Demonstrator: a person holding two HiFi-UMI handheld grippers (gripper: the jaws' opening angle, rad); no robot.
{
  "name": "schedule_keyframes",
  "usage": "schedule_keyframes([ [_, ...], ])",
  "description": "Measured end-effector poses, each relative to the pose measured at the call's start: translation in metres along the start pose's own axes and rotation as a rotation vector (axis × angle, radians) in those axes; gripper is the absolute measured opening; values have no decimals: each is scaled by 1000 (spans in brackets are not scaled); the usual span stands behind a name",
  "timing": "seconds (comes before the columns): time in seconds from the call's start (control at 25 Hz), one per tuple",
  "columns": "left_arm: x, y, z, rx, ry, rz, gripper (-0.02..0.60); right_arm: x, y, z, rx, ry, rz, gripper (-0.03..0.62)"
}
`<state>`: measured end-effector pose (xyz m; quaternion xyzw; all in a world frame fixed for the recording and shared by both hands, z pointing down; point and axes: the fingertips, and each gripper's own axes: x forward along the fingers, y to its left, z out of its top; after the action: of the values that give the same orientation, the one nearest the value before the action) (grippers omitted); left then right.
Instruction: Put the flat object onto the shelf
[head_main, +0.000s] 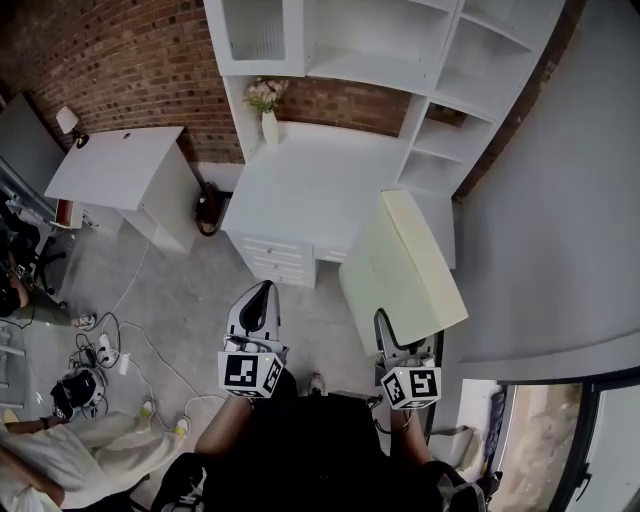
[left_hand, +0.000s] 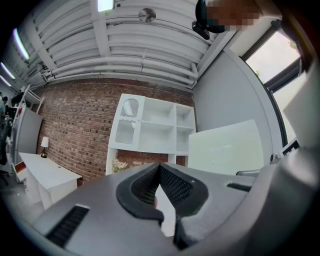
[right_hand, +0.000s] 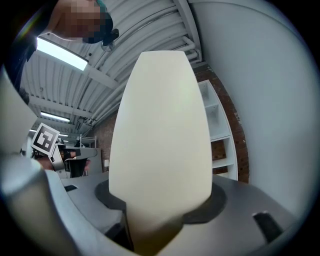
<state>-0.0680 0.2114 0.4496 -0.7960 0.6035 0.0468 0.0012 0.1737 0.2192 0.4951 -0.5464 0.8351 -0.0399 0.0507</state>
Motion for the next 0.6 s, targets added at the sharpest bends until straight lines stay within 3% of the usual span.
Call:
schedule_keyframes([
  [0.32, 41, 7, -20, -21, 32, -7, 9, 27, -21, -7, -23, 10, -11, 288],
  [0.6, 116, 36, -26, -29, 27, -44, 9, 96, -35, -8, -49, 17, -38, 288],
])
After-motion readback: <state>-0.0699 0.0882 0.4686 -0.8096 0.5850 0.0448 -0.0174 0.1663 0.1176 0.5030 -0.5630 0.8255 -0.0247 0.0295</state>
